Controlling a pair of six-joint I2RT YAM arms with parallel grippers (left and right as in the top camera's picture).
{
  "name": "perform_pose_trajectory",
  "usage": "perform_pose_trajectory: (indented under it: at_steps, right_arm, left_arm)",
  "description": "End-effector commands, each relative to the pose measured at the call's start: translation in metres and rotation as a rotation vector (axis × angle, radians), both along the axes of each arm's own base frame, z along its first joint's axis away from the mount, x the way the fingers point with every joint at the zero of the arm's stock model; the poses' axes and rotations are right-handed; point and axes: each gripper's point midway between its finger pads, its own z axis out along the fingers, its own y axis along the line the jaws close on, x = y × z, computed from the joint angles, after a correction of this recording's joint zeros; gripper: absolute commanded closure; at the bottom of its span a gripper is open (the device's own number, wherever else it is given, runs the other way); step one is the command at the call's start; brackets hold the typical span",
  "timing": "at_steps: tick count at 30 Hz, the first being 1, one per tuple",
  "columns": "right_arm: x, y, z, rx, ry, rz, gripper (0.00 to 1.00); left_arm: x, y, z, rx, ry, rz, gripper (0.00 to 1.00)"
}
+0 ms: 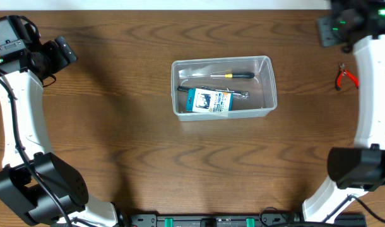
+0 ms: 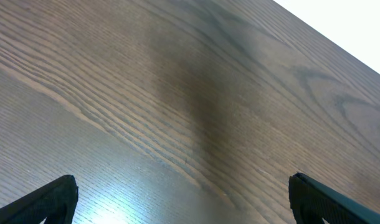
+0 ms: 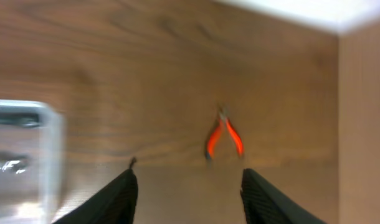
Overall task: Pack container
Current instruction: 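Move the right gripper to the red-handled pliers and grasp them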
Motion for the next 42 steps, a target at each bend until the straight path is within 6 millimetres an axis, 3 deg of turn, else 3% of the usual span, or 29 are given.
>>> perform_pose_trajectory:
  at_steps: [1,10,12,19,24,27,31,42]
  right_arm:
    - [-0.003,-0.03,-0.043,0.09,0.075,-0.168,0.48]
    - [-0.018,-0.104,-0.137,0.113,0.307,-0.271,0.43]
    - [-0.022,-0.112,-0.156,0.136,0.347,-0.289,0.43]
    - [-0.033,-0.123,-0.215,0.226,0.463,-0.318,0.43]
    - [-0.027,-0.117,-0.247,0.269,0.505,-0.202,0.43]
    - [-0.02,-0.114,-0.256,0.288,0.487,-0.187,0.43]
    - [-0.002,-0.121,-0.255,0.272,0.411,-0.19,0.46]
    - [0.022,-0.127,-0.252,0.256,0.306,-0.215,0.44]
  left_arm:
    - [0.0,0.002,0.008,0.017,-0.014,0.002,0.02]
    - [0.0,0.002,0.008,0.017,-0.014,0.002,0.02]
    - [0.0,0.002,0.008,0.017,-0.014,0.002,0.02]
    - [0.0,0.002,0.008,0.017,-0.014,0.002,0.02]
    - [0.0,0.002,0.008,0.017,-0.014,0.002,0.02]
    - [0.0,0.002,0.008,0.017,-0.014,0.002,0.02]
    - [0.0,0.002,0.008,0.017,-0.014,0.002,0.02]
    - [0.0,0.002,0.008,0.017,-0.014,0.002,0.02]
